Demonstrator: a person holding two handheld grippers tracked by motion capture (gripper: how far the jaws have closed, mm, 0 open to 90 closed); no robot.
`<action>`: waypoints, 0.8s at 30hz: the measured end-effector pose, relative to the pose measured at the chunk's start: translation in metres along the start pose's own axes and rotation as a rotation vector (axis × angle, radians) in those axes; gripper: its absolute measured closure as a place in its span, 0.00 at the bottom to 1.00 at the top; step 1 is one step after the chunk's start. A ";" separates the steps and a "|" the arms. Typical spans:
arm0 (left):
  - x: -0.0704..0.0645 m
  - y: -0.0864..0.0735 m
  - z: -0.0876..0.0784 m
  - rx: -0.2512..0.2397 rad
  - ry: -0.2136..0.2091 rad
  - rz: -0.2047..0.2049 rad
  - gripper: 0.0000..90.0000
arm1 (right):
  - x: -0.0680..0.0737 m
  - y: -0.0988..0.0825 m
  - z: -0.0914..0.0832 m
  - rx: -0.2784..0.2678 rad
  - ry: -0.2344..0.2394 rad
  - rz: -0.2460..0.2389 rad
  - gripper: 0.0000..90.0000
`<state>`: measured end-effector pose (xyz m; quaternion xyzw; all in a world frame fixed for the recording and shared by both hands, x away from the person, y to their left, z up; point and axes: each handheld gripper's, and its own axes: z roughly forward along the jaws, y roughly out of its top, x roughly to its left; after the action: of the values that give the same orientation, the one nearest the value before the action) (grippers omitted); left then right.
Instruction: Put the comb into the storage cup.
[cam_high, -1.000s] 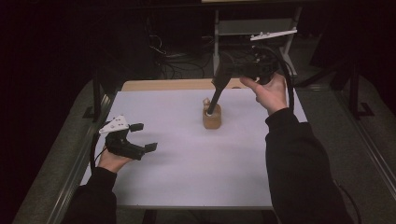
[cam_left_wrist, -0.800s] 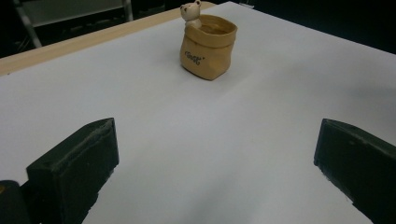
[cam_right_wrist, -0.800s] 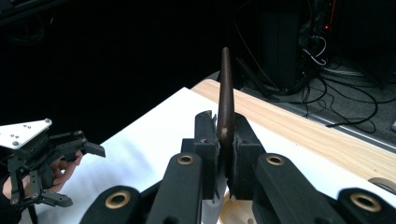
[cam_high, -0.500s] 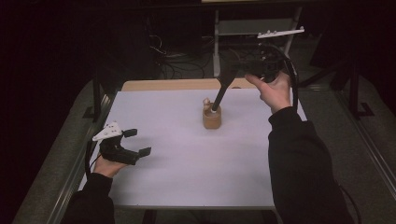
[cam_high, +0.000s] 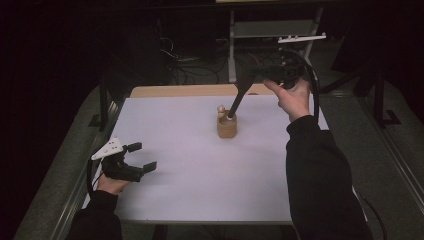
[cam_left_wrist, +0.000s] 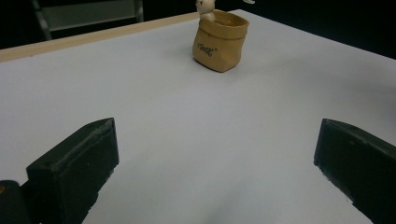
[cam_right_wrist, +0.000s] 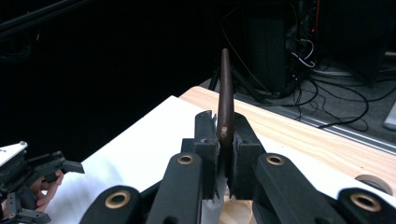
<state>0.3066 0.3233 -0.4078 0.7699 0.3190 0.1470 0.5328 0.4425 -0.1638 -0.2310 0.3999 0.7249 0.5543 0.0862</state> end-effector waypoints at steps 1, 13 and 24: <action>0.001 -0.001 -0.001 -0.002 0.003 0.002 0.00 | -0.001 -0.001 0.001 0.000 -0.003 0.005 0.92; -0.001 -0.012 -0.006 -0.013 0.023 -0.016 0.00 | -0.010 -0.005 0.016 -0.003 -0.008 0.014 0.92; -0.003 -0.015 -0.008 -0.018 0.023 -0.022 0.00 | -0.016 -0.013 0.031 0.016 -0.031 -0.003 0.92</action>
<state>0.2952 0.3303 -0.4179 0.7597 0.3324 0.1528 0.5376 0.4643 -0.1532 -0.2593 0.4082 0.7283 0.5421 0.0950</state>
